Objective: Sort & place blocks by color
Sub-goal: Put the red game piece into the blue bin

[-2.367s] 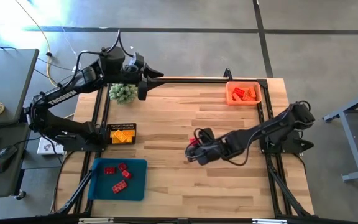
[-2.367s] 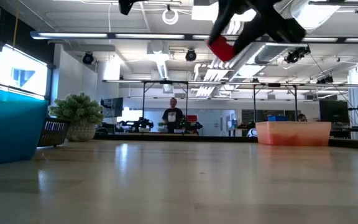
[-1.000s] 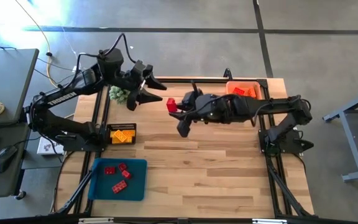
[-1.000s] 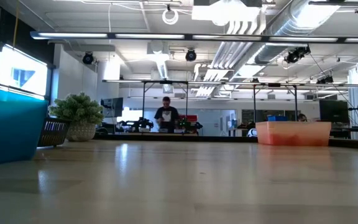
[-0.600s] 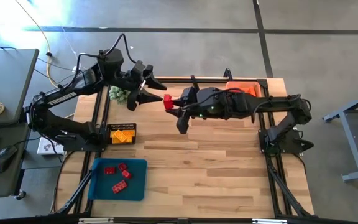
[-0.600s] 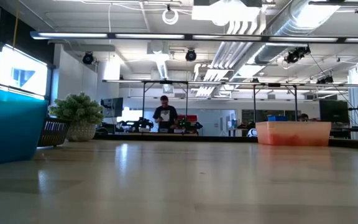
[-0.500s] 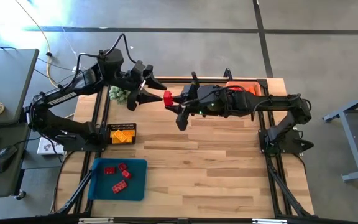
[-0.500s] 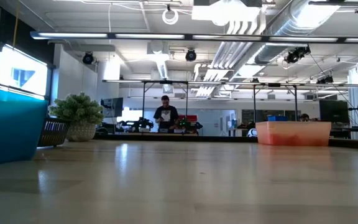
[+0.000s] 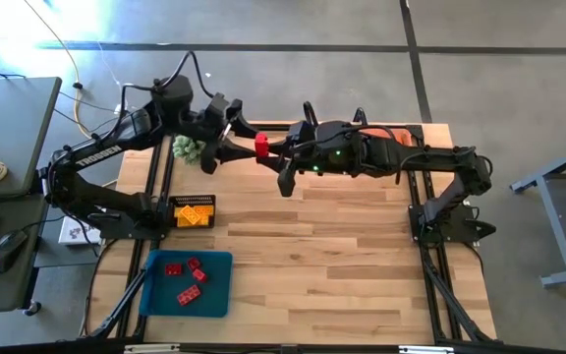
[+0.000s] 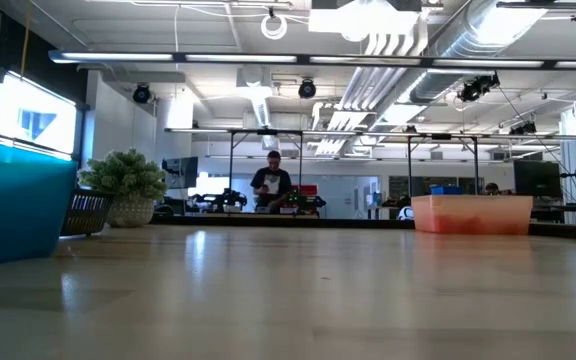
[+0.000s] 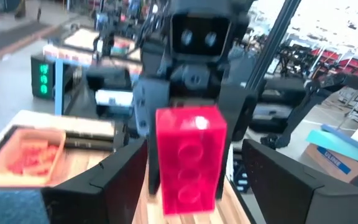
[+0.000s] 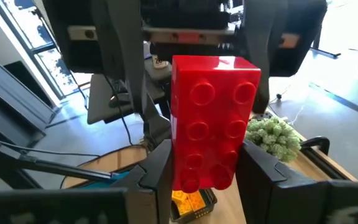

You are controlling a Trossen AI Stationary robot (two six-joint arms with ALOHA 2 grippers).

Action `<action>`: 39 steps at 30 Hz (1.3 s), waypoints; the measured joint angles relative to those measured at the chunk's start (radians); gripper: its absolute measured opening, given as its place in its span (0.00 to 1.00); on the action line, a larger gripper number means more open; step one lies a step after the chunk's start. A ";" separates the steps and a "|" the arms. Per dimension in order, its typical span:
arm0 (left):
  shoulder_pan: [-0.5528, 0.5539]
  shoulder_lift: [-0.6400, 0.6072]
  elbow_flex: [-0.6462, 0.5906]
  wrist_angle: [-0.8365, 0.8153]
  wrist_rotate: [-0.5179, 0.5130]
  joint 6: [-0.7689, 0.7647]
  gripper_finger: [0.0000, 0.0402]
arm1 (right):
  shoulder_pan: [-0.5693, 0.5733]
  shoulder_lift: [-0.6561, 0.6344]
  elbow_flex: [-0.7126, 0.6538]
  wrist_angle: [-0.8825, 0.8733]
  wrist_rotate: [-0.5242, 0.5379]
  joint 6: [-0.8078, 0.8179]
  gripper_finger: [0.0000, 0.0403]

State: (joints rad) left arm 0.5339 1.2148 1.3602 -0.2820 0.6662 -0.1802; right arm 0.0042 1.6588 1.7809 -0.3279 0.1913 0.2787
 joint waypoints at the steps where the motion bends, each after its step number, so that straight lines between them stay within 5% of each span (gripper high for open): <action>1: 0.000 0.000 0.000 0.020 0.000 0.000 0.63 | -0.001 0.001 0.000 0.002 -0.002 0.000 0.28; 19: 0.000 0.068 0.001 0.134 -0.001 -0.003 0.61 | -0.011 0.005 0.000 0.031 0.003 -0.018 0.28; 30: 0.000 0.067 0.000 0.143 0.000 -0.004 0.30 | -0.024 0.005 0.000 0.026 0.010 -0.033 0.28; 34: 0.002 0.067 0.000 0.139 -0.006 -0.005 0.28 | -0.044 0.005 0.000 0.026 -0.007 -0.033 0.28; 39: 0.001 0.066 0.001 0.087 -0.020 0.004 0.28 | -0.065 0.006 -0.002 0.013 -0.029 -0.032 0.48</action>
State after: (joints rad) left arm 0.5350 1.2812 1.3609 -0.1955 0.6464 -0.1759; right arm -0.0608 1.6646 1.7790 -0.3151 0.1621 0.2465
